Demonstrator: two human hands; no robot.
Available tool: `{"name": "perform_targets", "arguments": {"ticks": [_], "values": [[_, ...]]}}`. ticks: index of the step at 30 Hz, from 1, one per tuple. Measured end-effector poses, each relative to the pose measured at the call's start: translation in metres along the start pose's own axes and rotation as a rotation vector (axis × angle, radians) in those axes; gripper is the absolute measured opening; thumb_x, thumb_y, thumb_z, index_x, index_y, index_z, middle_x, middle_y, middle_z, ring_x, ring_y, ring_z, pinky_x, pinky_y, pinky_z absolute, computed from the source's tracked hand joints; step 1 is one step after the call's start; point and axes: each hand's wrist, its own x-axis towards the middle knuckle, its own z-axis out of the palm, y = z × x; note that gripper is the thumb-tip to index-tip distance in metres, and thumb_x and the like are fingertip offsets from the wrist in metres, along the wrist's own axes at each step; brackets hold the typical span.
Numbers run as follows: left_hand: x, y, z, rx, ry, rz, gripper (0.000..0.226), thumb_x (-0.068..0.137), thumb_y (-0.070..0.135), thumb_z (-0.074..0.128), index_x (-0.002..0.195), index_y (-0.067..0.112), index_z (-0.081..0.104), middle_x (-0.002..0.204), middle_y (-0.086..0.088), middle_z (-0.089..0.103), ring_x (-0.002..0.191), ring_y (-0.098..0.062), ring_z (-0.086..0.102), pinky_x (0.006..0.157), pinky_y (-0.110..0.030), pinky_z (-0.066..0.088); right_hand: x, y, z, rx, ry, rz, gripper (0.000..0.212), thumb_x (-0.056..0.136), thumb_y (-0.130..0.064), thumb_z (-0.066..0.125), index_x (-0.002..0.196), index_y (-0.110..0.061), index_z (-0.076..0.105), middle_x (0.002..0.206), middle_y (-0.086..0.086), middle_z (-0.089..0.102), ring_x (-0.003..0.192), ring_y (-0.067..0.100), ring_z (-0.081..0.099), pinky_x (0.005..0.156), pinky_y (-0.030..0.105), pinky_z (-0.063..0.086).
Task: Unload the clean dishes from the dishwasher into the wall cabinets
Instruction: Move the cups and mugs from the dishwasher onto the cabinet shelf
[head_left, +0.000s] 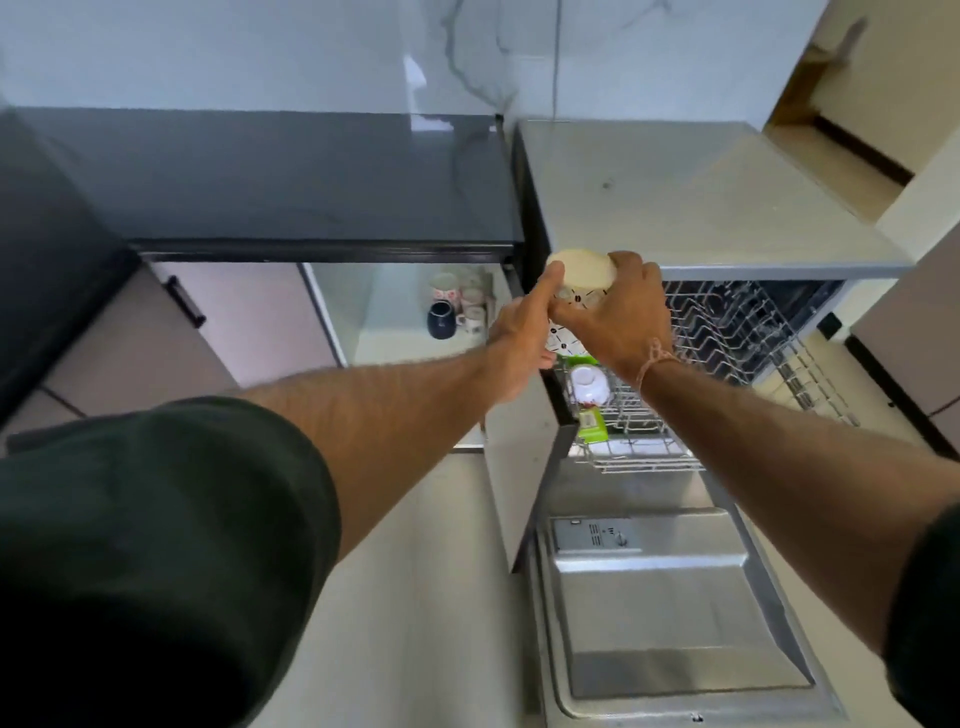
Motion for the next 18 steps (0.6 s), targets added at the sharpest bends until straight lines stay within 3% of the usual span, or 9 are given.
{"name": "perform_targets", "arguments": {"ticks": [3, 7, 10, 11, 14, 17, 18], "values": [[-0.009, -0.01, -0.04, -0.043, 0.024, -0.003, 0.05, 0.087, 0.075, 0.043, 0.104, 0.031, 0.059, 0.121, -0.005, 0.066, 0.111, -0.027, 0.062, 0.095, -0.048, 0.052, -0.016, -0.029, 0.027, 0.013, -0.052, -0.012, 0.086, 0.068, -0.057, 0.079, 0.135, -0.016, 0.043, 0.127, 0.006, 0.046, 0.107, 0.018, 0.05, 0.087, 0.031, 0.051], [-0.002, -0.036, -0.086, -0.058, 0.039, -0.029, 0.057, 0.095, 0.065, 0.037, 0.134, 0.024, 0.048, 0.127, -0.001, 0.058, 0.118, -0.026, 0.055, 0.101, -0.045, 0.044, -0.029, -0.049, 0.077, 0.029, -0.1, -0.007, 0.085, 0.066, -0.056, 0.08, 0.133, -0.018, 0.044, 0.127, 0.006, 0.046, 0.113, 0.023, 0.053, 0.093, 0.037, 0.051], [0.016, -0.059, -0.118, -0.028, 0.088, -0.035, 0.058, 0.098, 0.06, 0.036, 0.14, 0.021, 0.043, 0.14, -0.004, 0.053, 0.126, -0.03, 0.051, 0.104, -0.048, 0.042, -0.03, -0.054, 0.121, 0.078, -0.146, -0.014, 0.085, 0.068, -0.054, 0.08, 0.135, -0.018, 0.043, 0.129, 0.005, 0.046, 0.115, 0.02, 0.051, 0.094, 0.032, 0.05], [0.024, -0.066, -0.129, -0.024, 0.105, -0.035, 0.056, 0.098, 0.059, 0.038, 0.138, 0.021, 0.044, 0.138, -0.001, 0.055, 0.124, -0.028, 0.052, 0.1, -0.044, 0.045, -0.029, -0.054, 0.138, 0.093, -0.167, -0.012, 0.085, 0.069, -0.052, 0.081, 0.136, -0.018, 0.042, 0.132, 0.004, 0.045, 0.116, 0.02, 0.05, 0.095, 0.031, 0.05], [0.057, -0.087, -0.159, -0.002, 0.144, -0.019, 0.042, 0.097, 0.049, 0.052, 0.126, 0.019, 0.052, 0.112, 0.007, 0.065, 0.099, -0.012, 0.061, 0.068, -0.019, 0.048, -0.018, -0.048, 0.189, 0.126, -0.216, -0.012, 0.086, 0.068, -0.047, 0.084, 0.138, -0.019, 0.04, 0.135, 0.004, 0.044, 0.117, 0.02, 0.05, 0.097, 0.031, 0.049], [0.101, -0.107, -0.181, 0.025, 0.131, -0.01, 0.019, 0.093, 0.029, 0.064, 0.11, 0.026, 0.056, 0.098, 0.012, 0.064, 0.08, 0.009, 0.063, 0.059, -0.013, 0.047, 0.006, -0.038, 0.239, 0.122, -0.261, -0.027, 0.08, 0.071, -0.042, 0.082, 0.135, -0.017, 0.042, 0.134, 0.007, 0.044, 0.115, 0.024, 0.051, 0.091, 0.032, 0.046], [0.117, -0.114, -0.187, 0.033, 0.129, -0.021, 0.026, 0.091, 0.027, 0.067, 0.114, 0.026, 0.055, 0.101, 0.011, 0.063, 0.079, 0.011, 0.061, 0.06, -0.014, 0.047, 0.015, -0.033, 0.256, 0.112, -0.281, -0.025, 0.078, 0.072, -0.042, 0.081, 0.135, -0.017, 0.042, 0.134, 0.008, 0.045, 0.115, 0.025, 0.051, 0.091, 0.034, 0.046]]}}
